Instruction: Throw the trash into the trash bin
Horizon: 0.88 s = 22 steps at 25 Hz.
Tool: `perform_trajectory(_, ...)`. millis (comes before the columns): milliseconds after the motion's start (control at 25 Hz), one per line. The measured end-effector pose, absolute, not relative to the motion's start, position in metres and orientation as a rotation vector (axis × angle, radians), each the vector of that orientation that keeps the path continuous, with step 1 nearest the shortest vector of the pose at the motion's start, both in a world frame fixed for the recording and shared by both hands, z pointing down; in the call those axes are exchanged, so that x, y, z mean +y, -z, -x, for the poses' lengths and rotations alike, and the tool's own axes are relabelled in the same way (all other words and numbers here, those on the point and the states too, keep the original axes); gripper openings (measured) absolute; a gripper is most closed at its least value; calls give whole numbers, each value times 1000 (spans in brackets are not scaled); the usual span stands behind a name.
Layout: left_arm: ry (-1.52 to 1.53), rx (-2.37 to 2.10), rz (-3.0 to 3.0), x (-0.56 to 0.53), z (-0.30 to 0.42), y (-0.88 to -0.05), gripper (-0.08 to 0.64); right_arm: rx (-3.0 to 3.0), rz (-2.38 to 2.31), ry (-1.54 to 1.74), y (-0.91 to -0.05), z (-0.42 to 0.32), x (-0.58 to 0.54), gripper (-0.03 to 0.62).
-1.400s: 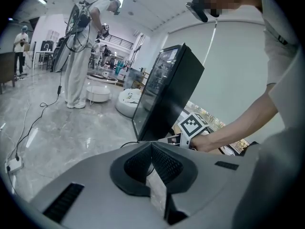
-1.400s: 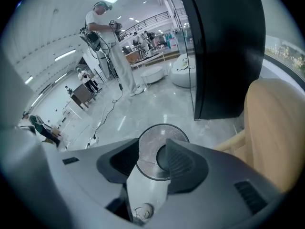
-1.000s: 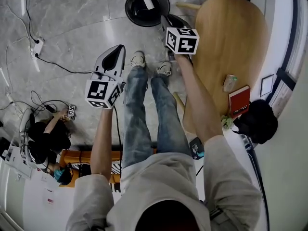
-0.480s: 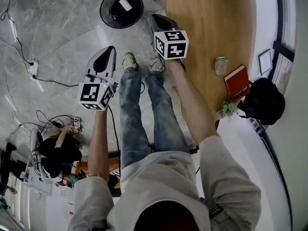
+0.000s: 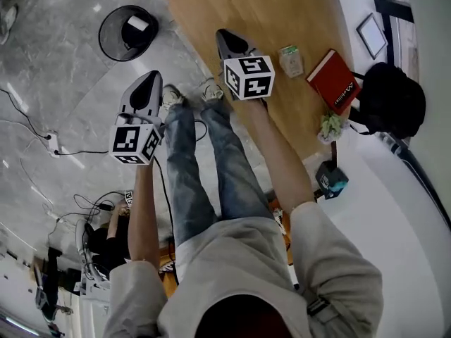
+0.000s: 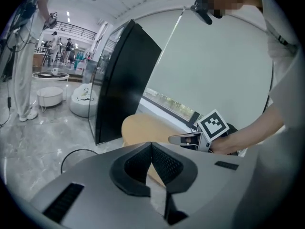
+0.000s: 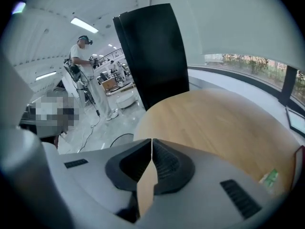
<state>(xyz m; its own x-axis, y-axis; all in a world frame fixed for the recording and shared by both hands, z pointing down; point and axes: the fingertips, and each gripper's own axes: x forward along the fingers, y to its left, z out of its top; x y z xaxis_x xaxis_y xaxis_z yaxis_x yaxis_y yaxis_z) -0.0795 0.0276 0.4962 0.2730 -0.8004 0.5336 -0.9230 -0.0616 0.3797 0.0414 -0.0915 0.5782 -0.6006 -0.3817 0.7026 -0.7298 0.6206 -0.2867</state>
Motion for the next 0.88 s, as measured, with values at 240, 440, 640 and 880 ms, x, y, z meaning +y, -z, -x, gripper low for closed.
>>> perform_trajectory(240, -263, -1465, -1966, 6, 25, -492, 17, -2172, -999, -735, -571, -143, -96, 34)
perform_trajectory(440, -284, -1391, -2024, -7, -16, -490, 17, -2113, -1068, -659, -563, -223, -87, 34)
perform_trajectory(640, -309, -1329, -2067, -14, -44, -492, 17, -2057, -1066, -584, -564, -282, -70, 37)
perform_trajectory(880, -335, -1286, -2092, -16, -64, -494, 17, -1933, -869, -534, -605, -306, -40, 316)
